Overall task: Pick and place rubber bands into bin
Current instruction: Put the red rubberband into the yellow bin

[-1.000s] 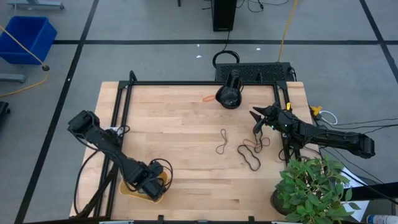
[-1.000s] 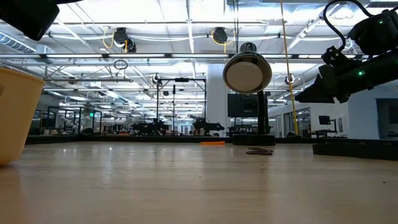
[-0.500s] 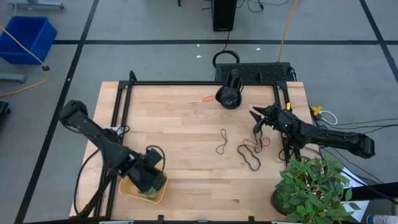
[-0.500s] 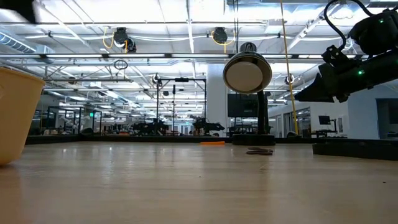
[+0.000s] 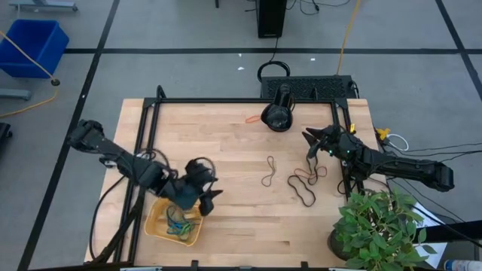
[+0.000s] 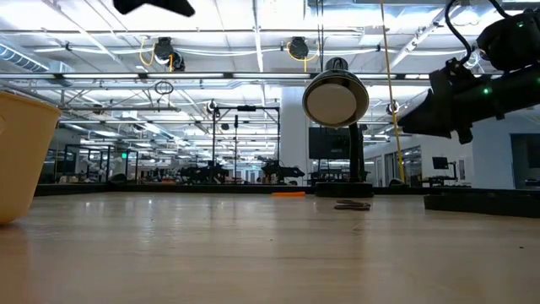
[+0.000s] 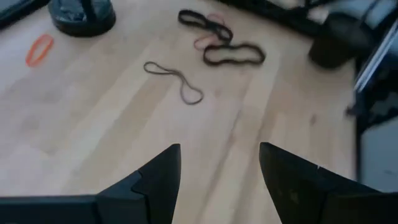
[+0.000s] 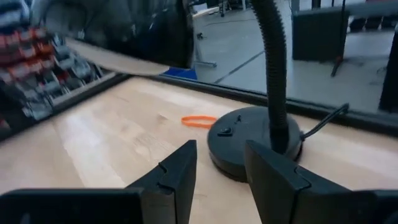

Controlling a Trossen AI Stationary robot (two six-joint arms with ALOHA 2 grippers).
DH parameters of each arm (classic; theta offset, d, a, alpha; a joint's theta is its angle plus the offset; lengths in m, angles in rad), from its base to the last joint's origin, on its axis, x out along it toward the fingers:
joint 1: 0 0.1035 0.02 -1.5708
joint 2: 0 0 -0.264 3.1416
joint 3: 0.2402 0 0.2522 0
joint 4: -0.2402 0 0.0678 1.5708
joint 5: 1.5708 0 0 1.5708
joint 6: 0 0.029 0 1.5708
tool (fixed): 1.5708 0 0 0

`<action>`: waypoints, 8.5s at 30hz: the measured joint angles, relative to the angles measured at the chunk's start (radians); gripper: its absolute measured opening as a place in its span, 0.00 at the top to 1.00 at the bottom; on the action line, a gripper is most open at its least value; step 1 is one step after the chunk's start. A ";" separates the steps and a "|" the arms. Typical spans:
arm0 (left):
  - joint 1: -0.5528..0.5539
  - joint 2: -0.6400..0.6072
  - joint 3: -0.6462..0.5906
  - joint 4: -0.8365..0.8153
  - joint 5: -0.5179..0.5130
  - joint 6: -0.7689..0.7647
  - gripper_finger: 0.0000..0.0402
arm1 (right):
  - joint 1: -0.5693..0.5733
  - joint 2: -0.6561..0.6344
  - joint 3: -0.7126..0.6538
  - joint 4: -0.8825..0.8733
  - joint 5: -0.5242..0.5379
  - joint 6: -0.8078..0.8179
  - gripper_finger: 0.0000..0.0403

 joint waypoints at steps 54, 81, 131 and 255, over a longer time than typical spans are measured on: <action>0.479 -0.632 -0.626 0.395 0.312 0.601 0.44 | 0.559 0.927 0.507 -0.411 -0.175 0.021 0.68; 0.479 -0.632 -0.626 0.395 0.319 0.589 0.44 | 0.486 0.977 0.509 -0.519 -0.227 -0.034 0.87; 0.467 -0.225 -0.624 1.013 0.486 0.518 0.44 | 0.451 0.952 0.507 0.695 -0.044 -0.398 1.00; 0.072 -0.474 -0.406 0.145 0.636 -0.256 1.00 | 0.374 1.065 0.507 0.135 -0.078 -0.184 0.93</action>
